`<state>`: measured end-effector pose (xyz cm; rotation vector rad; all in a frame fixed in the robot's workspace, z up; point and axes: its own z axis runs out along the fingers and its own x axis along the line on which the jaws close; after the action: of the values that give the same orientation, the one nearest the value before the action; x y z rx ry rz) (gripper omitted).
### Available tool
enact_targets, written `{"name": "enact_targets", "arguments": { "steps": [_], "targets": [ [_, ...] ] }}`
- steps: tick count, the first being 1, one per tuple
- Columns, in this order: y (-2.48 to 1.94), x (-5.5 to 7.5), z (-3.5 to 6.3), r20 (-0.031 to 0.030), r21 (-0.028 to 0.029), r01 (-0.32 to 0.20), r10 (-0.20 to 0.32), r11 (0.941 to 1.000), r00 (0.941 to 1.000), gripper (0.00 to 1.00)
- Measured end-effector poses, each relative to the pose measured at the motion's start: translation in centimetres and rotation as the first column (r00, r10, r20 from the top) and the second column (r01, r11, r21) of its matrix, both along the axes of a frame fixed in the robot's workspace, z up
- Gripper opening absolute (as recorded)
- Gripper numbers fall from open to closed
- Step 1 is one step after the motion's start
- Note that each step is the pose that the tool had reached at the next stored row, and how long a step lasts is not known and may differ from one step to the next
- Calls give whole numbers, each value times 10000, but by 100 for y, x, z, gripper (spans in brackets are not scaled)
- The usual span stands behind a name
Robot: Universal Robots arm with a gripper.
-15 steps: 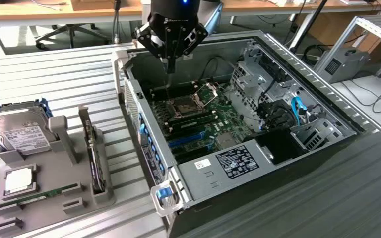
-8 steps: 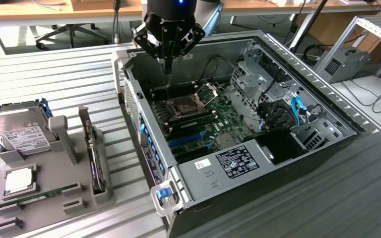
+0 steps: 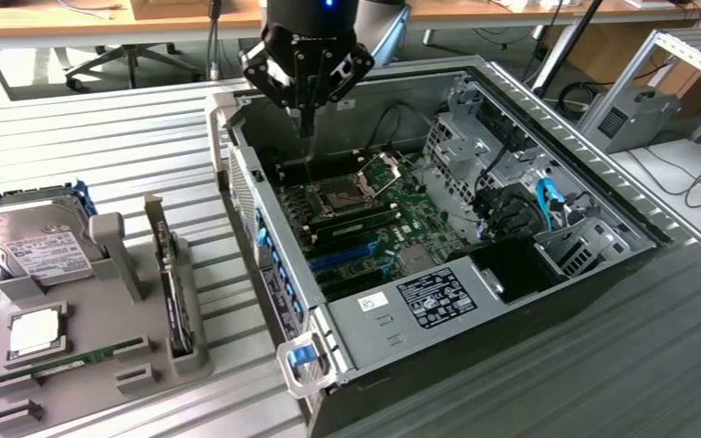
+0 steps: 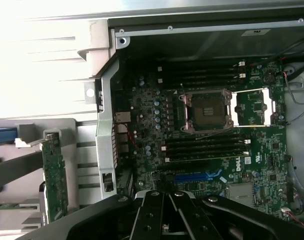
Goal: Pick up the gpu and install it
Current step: 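Reach for the gpu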
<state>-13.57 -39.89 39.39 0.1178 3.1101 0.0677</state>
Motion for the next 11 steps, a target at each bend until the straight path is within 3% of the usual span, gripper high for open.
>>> {"name": "enact_targets", "arguments": {
  "steps": [11],
  "targets": [
    [0,-24,-3,0,0,0,0,10000,10000,11]
  ]
}}
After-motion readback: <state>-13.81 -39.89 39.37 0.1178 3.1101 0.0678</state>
